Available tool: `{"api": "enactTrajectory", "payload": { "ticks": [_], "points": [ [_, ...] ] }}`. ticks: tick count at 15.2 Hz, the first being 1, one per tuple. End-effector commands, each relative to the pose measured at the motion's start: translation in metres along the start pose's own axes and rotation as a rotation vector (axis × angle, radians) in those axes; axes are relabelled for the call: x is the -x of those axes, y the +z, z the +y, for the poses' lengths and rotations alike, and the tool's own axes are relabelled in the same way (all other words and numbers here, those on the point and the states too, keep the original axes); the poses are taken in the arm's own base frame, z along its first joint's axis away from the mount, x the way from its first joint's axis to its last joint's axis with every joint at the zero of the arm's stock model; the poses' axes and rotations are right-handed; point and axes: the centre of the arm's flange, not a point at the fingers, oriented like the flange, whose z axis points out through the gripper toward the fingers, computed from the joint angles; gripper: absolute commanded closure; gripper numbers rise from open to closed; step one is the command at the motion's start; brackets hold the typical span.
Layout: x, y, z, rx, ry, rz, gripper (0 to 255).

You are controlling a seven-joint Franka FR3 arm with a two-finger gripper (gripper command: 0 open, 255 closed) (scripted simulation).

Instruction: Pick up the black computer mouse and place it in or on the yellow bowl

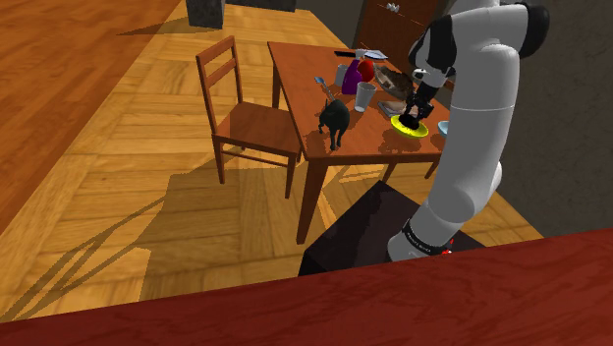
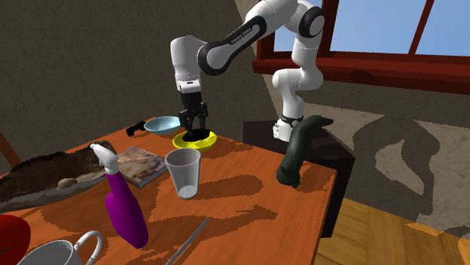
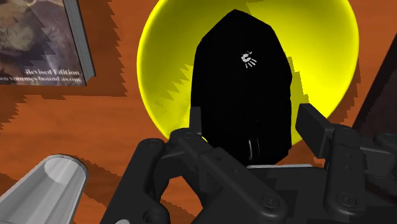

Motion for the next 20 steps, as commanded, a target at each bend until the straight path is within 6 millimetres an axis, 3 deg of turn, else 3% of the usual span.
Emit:
{"api": "enactTrajectory", "payload": {
  "ticks": [1, 2, 3, 8, 12, 20],
  "points": [
    [0.000, 0.000, 0.000, 0.000, 0.000, 0.000, 255],
    [0.000, 0.000, 0.000, 0.000, 0.000, 0.000, 255],
    [0.000, 0.000, 0.000, 0.000, 0.000, 0.000, 0],
    [0.000, 0.000, 0.000, 0.000, 0.000, 0.000, 0],
    [0.000, -0.050, 0.000, 0.000, 0.000, 0.000, 0],
    [0.000, -0.050, 0.000, 0.000, 0.000, 0.000, 0]
  ]
}}
